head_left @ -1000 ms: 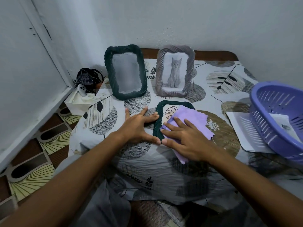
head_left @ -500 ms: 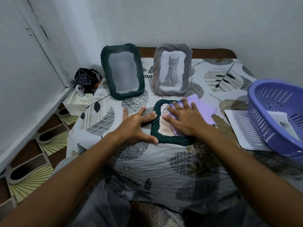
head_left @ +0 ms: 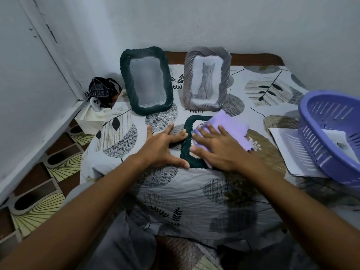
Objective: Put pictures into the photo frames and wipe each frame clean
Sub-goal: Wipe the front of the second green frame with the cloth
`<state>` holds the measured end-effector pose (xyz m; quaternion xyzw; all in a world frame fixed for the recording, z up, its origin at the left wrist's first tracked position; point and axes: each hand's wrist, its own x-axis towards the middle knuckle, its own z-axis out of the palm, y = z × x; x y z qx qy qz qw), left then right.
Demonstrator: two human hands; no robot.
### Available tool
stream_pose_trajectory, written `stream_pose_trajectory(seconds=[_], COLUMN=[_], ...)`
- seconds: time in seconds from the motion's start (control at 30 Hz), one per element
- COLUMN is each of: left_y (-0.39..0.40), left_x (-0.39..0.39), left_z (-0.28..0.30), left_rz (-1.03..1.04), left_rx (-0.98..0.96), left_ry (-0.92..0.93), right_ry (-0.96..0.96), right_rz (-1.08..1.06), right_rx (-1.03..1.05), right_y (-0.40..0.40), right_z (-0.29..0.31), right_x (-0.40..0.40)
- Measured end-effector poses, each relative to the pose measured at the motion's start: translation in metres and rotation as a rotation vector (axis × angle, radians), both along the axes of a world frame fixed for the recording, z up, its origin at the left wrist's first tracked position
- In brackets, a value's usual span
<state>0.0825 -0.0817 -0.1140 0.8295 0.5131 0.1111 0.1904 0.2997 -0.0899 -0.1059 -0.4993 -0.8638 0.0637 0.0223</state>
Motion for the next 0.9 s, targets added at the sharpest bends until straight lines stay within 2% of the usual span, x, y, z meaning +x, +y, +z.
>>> stream_pose_trajectory(seconds=[0.1, 0.2, 0.3, 0.4, 0.5, 0.63, 0.77, 0.9], left_y=[0.003, 0.003, -0.001, -0.003, -0.003, -0.001, -0.001, 0.001], left_x=[-0.002, -0.003, -0.001, 0.000, 0.000, -0.001, -0.001, -0.001], left_z=[-0.003, -0.004, 0.000, 0.004, 0.002, -0.001, 0.000, -0.002], left_rz=[-0.002, -0.004, -0.005, 0.021, 0.007, 0.001, -0.001, 0.015], left_rx=[0.012, 0.003, -0.008, -0.006, -0.010, -0.013, -0.008, -0.012], left_ry=[-0.001, -0.005, -0.004, -0.001, 0.000, -0.008, -0.006, -0.019], right_ry=[0.030, -0.053, -0.051, -0.013, -0.005, -0.104, -0.130, -0.061], right_rz=[0.041, -0.093, -0.197, -0.111, -0.063, -0.144, -0.278, -0.187], right_rx=[0.029, 0.054, 0.010, -0.015, 0.038, 0.099, 0.041, 0.021], right_y=[-0.020, 0.004, 0.033, 0.027, 0.003, -0.004, 0.028, 0.040], right_z=[-0.001, 0.001, 0.002, 0.001, 0.000, 0.001, 0.005, -0.001], right_x=[0.029, 0.038, 0.010, -0.015, 0.000, 0.035, 0.019, -0.017])
